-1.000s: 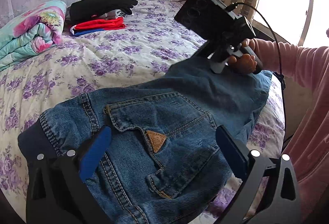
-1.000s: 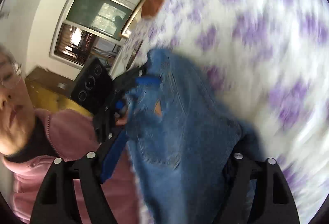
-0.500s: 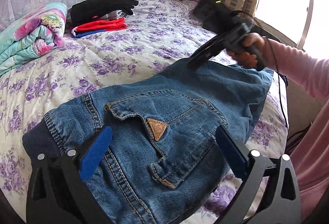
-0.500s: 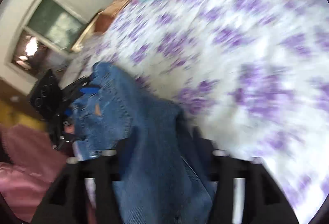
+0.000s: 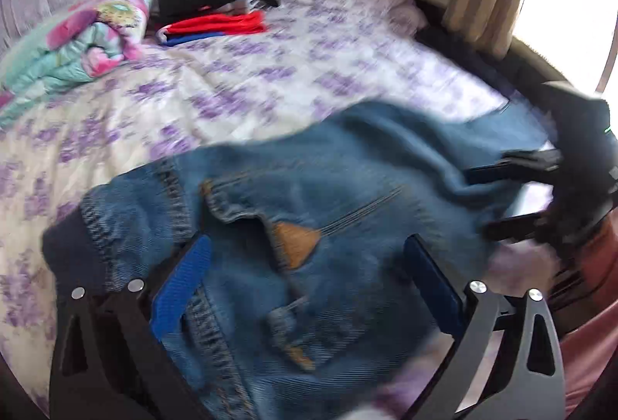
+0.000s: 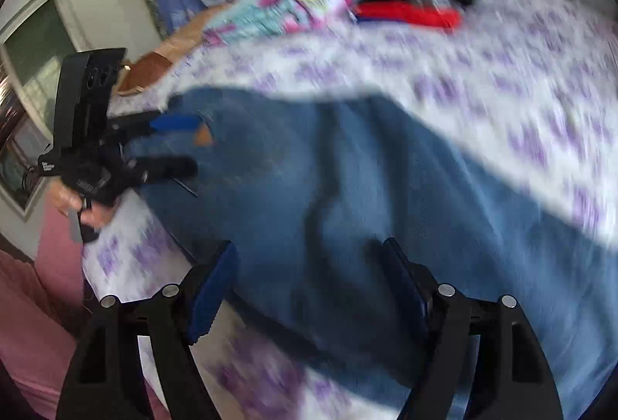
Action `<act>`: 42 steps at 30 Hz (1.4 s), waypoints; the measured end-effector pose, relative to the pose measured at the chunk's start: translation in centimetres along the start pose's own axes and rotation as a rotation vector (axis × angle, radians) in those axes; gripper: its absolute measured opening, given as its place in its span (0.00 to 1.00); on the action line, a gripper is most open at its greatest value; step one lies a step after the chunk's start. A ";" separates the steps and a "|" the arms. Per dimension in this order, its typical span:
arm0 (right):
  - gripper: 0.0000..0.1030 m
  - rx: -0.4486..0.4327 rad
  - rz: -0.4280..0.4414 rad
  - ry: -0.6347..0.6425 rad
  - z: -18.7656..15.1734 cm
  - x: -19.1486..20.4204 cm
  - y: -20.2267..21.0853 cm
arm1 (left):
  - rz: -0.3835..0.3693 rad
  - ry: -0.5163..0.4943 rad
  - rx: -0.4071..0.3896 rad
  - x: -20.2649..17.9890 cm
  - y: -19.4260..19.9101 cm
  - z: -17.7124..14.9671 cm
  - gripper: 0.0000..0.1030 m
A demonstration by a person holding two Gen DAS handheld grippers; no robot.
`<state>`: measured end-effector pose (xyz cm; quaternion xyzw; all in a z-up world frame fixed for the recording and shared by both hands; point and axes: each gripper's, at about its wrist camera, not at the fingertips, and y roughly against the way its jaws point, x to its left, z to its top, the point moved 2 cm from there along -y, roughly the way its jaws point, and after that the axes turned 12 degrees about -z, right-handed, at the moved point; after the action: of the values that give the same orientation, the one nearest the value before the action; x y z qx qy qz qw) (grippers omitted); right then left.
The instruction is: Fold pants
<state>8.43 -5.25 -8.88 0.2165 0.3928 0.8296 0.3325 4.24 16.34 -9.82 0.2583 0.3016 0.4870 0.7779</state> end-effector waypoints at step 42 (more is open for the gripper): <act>0.56 -0.408 -0.697 -0.783 -10.8 -24.7 18.7 | -0.005 -0.020 -0.082 -2.6 0.8 -0.9 0.95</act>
<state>11.53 -37.39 -2.82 0.2967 0.1199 0.5875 0.7432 2.19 14.34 -9.30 0.2304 0.2743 0.4944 0.7920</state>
